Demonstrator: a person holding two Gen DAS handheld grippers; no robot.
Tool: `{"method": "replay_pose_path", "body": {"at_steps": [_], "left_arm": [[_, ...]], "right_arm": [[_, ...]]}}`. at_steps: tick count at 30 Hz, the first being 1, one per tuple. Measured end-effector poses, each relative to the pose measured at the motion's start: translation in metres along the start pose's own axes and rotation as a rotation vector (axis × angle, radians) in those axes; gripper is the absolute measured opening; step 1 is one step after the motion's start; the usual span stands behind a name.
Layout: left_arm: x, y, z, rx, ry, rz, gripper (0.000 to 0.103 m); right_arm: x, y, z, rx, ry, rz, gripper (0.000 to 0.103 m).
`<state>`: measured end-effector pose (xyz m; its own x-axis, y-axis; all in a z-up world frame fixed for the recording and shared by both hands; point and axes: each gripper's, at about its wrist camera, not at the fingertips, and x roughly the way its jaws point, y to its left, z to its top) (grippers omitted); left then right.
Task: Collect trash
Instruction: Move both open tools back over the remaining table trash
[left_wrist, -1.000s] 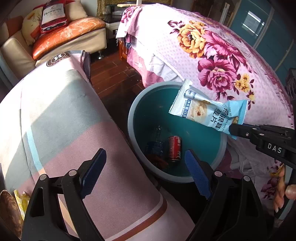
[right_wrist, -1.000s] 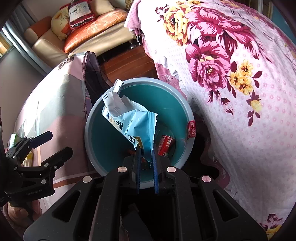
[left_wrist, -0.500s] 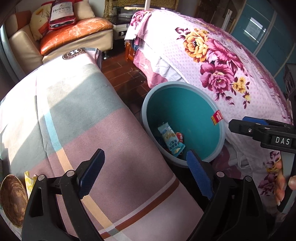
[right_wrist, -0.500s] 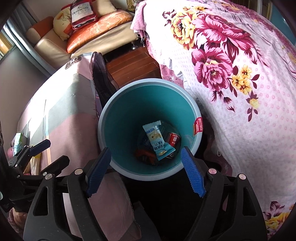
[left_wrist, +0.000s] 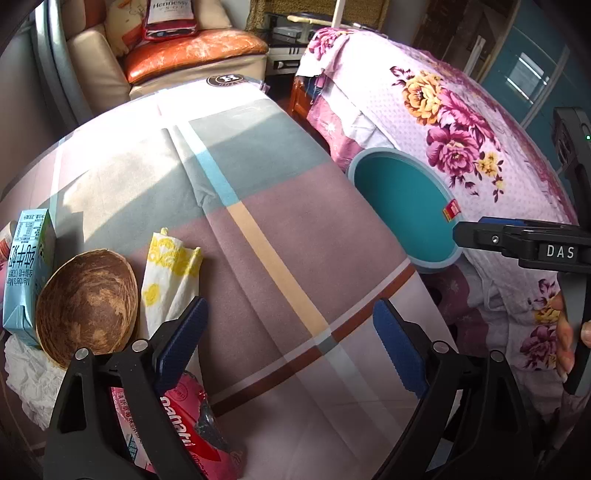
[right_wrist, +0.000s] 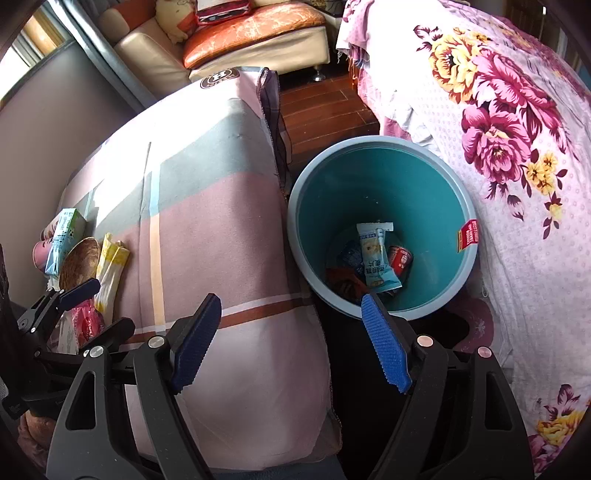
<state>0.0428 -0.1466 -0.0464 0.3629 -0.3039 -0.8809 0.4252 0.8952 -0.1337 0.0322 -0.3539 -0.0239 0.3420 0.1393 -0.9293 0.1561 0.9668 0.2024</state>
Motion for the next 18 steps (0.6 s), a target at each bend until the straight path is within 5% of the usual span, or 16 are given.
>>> {"method": "replay_pose_path", "body": {"at_steps": [18], "left_arm": [[-0.076,0.136,-0.095,-0.206,-0.065,0.046,0.091]], "right_arm": [[0.028,0.16,-0.045,-0.247,0.156,0.075,0.076]]}}
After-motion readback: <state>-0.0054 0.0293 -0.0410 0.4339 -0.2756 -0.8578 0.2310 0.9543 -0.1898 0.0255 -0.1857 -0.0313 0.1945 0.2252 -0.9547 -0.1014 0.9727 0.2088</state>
